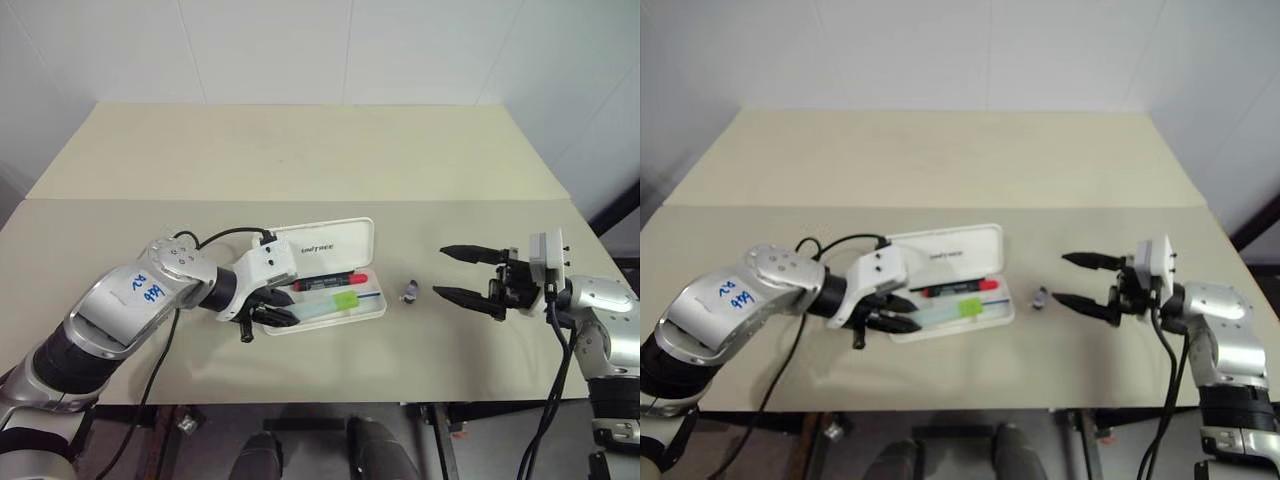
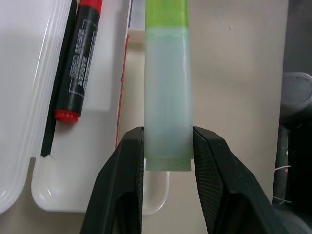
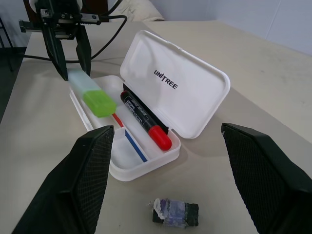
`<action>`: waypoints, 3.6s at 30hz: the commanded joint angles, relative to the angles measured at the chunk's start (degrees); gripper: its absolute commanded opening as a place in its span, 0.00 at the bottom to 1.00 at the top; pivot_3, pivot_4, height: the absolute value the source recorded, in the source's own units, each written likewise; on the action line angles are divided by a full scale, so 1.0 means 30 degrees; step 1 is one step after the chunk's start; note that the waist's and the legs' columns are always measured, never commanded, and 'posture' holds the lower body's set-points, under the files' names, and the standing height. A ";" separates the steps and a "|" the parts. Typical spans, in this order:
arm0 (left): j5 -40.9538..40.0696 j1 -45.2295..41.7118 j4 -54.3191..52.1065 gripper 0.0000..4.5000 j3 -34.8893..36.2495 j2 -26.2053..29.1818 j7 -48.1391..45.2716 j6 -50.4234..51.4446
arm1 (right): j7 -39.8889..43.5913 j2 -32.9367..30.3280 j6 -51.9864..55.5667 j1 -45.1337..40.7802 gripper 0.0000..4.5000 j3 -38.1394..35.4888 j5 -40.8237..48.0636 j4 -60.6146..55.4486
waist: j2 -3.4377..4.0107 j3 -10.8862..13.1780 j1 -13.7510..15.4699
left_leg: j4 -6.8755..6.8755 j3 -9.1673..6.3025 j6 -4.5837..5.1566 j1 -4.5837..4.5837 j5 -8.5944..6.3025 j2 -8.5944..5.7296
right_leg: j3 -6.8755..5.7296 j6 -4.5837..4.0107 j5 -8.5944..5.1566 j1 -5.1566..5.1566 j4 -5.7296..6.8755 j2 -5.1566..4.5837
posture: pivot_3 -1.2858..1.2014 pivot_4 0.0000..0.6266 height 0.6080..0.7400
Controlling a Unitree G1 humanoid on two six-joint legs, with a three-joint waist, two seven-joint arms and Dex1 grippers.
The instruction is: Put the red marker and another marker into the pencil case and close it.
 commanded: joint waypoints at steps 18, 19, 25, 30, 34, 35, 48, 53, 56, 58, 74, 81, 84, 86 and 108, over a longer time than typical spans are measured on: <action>0.1686 0.0852 0.0947 0.24 -0.0763 0.0718 -0.0139 -0.2651 | -0.0465 -0.0150 -0.0086 -0.0127 1.00 -0.0178 -0.0201 -0.0751 | 0.0000 0.0000 -0.0008 | -0.0001 0.0021 0.0001 0.0002 0.0000 0.0000 | 0.0025 -0.0010 -0.0006 -0.0003 -0.0002 0.0001 | 0.52 0.24 1.00; 0.1725 0.0836 0.0970 0.24 -0.0770 0.0669 -0.0148 -0.2652 | -0.0475 -0.0153 -0.0088 -0.0142 1.00 -0.0179 -0.0205 -0.0741 | 0.0000 0.0000 -0.0008 | -0.0001 0.0022 0.0001 0.0001 0.0000 0.0001 | 0.0025 -0.0010 -0.0006 -0.0003 -0.0003 0.0002 | 0.52 0.24 1.00; 0.1705 0.0769 0.0920 0.61 -0.0812 0.0340 -0.0370 -0.2828 | -0.0678 -0.0070 -0.0093 -0.0171 1.00 -0.0150 -0.0273 -0.0820 | 0.0000 0.0000 -0.0018 | -0.0001 0.0023 0.0001 0.0002 0.0000 0.0001 | 0.0026 -0.0010 -0.0006 -0.0003 -0.0002 0.0001 | 0.52 0.24 1.00; 0.1691 0.0686 0.0930 0.99 -0.0745 0.0000 -0.0300 -0.2715 | -0.0770 -0.0070 -0.0142 -0.0140 1.00 -0.0150 -0.0308 -0.0826 | 0.0000 0.0000 -0.0001 | -0.0002 0.0023 0.0001 0.0002 0.0000 0.0001 | 0.0027 -0.0010 -0.0006 -0.0003 -0.0003 0.0002 | 0.52 0.24 1.00; 0.1660 0.0778 0.0853 1.00 -0.0405 -0.0208 -0.0193 -0.2853 | -0.1300 -0.0047 0.0027 0.0043 1.00 -0.0085 -0.0543 -0.1047 | 0.0000 0.0000 -0.0021 | -0.0002 0.0025 0.0001 0.0004 0.0000 0.0001 | 0.0029 -0.0009 -0.0005 -0.0003 -0.0002 0.0002 | 0.52 0.24 1.00; 0.1622 0.0881 0.0838 1.00 -0.0112 -0.0391 -0.0039 -0.3118 | -0.1699 -0.0037 0.0192 0.0193 1.00 -0.0024 -0.0730 -0.1201 | 0.0000 0.0000 -0.0016 | -0.0002 0.0024 0.0001 0.0004 0.0000 0.0001 | 0.0029 -0.0010 -0.0006 -0.0003 -0.0001 0.0002 | 0.52 0.24 1.00; -0.1077 0.5527 0.0176 1.00 0.5652 -0.1534 -0.1654 -0.9064 | -0.9445 0.0973 0.7629 0.3477 1.00 0.1469 -0.2081 -0.6692 | 0.0000 -0.0001 0.0003 | -0.0006 0.0045 0.0002 0.0009 -0.0001 0.0008 | 0.0051 -0.0157 -0.0081 -0.0015 -0.0007 0.0004 | 0.52 0.24 1.00; -0.1466 0.6746 0.0765 1.00 0.7511 -0.1369 -0.2628 -1.1618 | -1.1239 0.1961 0.9001 0.3441 1.00 0.1723 -0.2217 -0.6990 | 0.0000 -0.0002 0.0010 | 0.0016 0.0085 0.0007 -0.0005 0.0002 0.0005 | 0.0083 -0.0202 -0.0043 -0.0004 -0.0092 -0.0001 | 0.52 0.24 1.00; -0.1472 0.7119 0.1131 1.00 0.8103 -0.0998 -0.3133 -1.2304 | -1.1741 0.2304 0.9098 0.3410 1.00 0.1961 -0.2462 -0.6744 | -0.0002 -0.0003 0.0014 | 0.0010 0.0098 0.0011 -0.0008 0.0004 0.0009 | 0.0087 -0.0194 -0.0013 0.0021 -0.0167 -0.0003 | 0.52 0.24 1.00; -0.1574 0.7269 0.1271 1.00 0.8478 -0.0595 -0.3478 -1.2426 | -1.2289 0.2623 0.9154 0.3303 1.00 0.2141 -0.2739 -0.6428 | -0.0004 -0.0004 0.0006 | -0.0005 0.0108 0.0014 -0.0012 0.0002 0.0012 | 0.0092 -0.0192 -0.0012 0.0019 -0.0192 -0.0003 | 0.52 0.24 1.00; -0.1590 0.7331 0.1546 1.00 0.9236 -0.0128 -0.2799 -1.3123 | -1.4169 0.3050 0.8660 0.1986 0.62 0.2683 -0.4884 -0.3861 | -0.0057 -0.0036 -0.0083 | 0.0003 0.0156 0.0032 -0.0003 0.0008 0.0034 | 0.0104 -0.0204 0.0062 0.0029 -0.0262 0.0000 | 0.52 0.24 1.00; -0.2007 0.7700 0.1933 1.00 0.9954 -0.0455 -0.2487 -1.3436 | -1.2759 0.2167 0.8075 0.0784 0.23 0.2432 -0.4445 -0.4203 | -0.0033 -0.0021 -0.0066 | -0.0032 0.0167 0.0036 -0.0016 0.0010 0.0045 | 0.0106 -0.0206 0.0064 0.0003 -0.0287 0.0005 | 0.52 0.24 1.00; -0.2295 0.7877 0.2028 1.00 1.0286 -0.0684 -0.2401 -1.3474 | -1.1725 0.2034 0.7450 0.0264 0.23 0.2400 -0.3913 -0.4751 | -0.0030 -0.0019 -0.0084 | -0.0072 0.0183 0.0042 -0.0019 0.0006 0.0050 | 0.0112 -0.0202 0.0060 -0.0010 -0.0302 0.0005 | 0.52 0.24 1.00; -0.2435 0.8036 0.2089 1.00 1.0529 -0.0873 -0.2304 -1.3581 | -1.0658 0.2026 0.7041 -0.0286 0.23 0.2325 -0.3127 -0.5462 | -0.0030 -0.0019 -0.0070 | -0.0129 0.0185 0.0042 -0.0018 0.0006 0.0057 | 0.0108 -0.0199 0.0058 -0.0034 -0.0301 0.0010 | 0.52 0.24 1.00; -0.3626 1.0874 0.2478 1.00 1.2554 -0.0215 -0.4021 -1.4406 | -0.0552 0.0211 0.0755 -0.4808 0.23 0.7580 -0.5830 -0.0173 | -0.0020 -0.0013 -0.0062 | -0.0277 0.0198 0.0038 0.0002 -0.0020 0.0083 | 0.0070 -0.0120 0.0064 -0.0064 -0.0341 0.0008 | 0.52 0.24 1.00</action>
